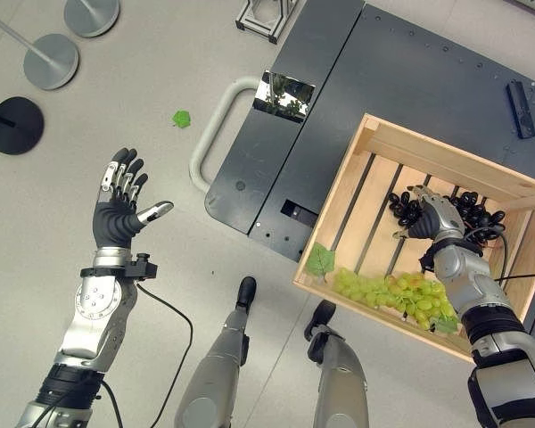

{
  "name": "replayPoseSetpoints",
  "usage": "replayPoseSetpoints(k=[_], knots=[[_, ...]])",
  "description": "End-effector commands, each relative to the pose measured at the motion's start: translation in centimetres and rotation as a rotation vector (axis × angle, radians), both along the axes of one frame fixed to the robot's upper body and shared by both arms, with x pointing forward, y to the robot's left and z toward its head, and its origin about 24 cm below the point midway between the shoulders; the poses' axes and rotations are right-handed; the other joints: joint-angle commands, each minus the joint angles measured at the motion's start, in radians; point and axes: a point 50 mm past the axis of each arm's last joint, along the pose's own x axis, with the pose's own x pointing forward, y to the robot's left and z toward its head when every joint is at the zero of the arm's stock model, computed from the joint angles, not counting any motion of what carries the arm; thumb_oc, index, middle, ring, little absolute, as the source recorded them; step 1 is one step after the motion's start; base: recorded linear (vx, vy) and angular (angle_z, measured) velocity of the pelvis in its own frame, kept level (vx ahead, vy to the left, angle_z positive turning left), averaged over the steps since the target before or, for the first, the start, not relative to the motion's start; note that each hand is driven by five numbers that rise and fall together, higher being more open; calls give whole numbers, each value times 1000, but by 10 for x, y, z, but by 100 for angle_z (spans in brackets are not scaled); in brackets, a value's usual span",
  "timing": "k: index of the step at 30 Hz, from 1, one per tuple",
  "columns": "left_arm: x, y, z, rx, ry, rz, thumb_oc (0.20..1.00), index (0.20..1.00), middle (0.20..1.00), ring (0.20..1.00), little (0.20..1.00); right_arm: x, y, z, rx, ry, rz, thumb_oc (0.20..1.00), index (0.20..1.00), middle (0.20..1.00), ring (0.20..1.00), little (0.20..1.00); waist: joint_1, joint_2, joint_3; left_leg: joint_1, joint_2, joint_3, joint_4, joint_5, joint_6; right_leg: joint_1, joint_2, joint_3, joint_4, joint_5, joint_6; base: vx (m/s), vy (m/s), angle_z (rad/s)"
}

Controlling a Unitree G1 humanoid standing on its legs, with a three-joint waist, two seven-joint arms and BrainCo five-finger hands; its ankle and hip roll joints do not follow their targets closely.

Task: Pick up the fruits from the basket on one side to the basket on the other side

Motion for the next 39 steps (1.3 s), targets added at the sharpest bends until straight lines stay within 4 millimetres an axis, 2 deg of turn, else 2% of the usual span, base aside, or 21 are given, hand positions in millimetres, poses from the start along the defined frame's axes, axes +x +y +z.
replayPoseSetpoints(k=[1,7,12,19,24,25,26,39], knots=[[-11,-10,29,-10,-173,-46,1000,1000,1000,1000,1000,-4,-21,18,-128,-12,-63,1000,1000,1000,1000,1000,-17,0,14,10,-15,-4,-67,40,12,6,9,9,63,-129,33,0,0,0],[-11,-10,31,-4,-178,-50,1000,1000,1000,1000,1000,-11,-40,17,-216,57,-131,1000,1000,1000,1000,1000,-17,-3,19,3,-23,-6,-67,40,15,-2,2,11,65,-125,35,2,4,1],[-11,-9,31,3,-175,-39,1000,1000,1000,1000,1000,-14,-44,24,-329,107,-118,1000,1000,1000,1000,1000,-21,-8,19,2,-26,-7,-73,40,17,-7,-3,11,69,-127,36,1,3,1],[-11,-11,29,4,-166,-48,1000,1000,1000,1000,1000,-14,-52,28,-372,149,-146,1000,1000,1000,1000,1000,-19,-10,19,0,-30,-10,-75,41,18,-8,-7,11,68,-123,37,0,0,0],[-11,-10,28,-2,-159,-43,1000,1000,1000,1000,1000,-11,-48,31,-366,131,-141,1000,1000,1000,1000,1000,-18,-13,20,-4,-30,-10,-79,43,19,-13,-7,10,67,-120,38,-17,10,0],[-12,-10,28,-3,-158,-43,1000,1000,1000,1000,1000,-11,-46,29,-363,129,-133,1000,1000,1000,1000,1000,-15,-8,20,-22,-29,-8,-76,65,23,-25,-9,-6,62,-93,32,0,0,0],[-11,-10,28,-3,-159,-43,1000,1000,1000,1000,1000,-11,-45,30,-367,124,-130,1000,1000,1000,1000,1000,-19,-14,20,-6,-30,-11,-81,46,18,-13,-7,10,65,-120,38,0,0,0],[-11,-13,29,-14,-162,-53,1000,1000,1000,1000,1000,2,-25,36,-367,81,-78,1000,1000,1000,1000,1000,-11,-6,20,-13,-34,-14,-90,52,20,-26,-11,6,73,-123,38,8,-4,1]])
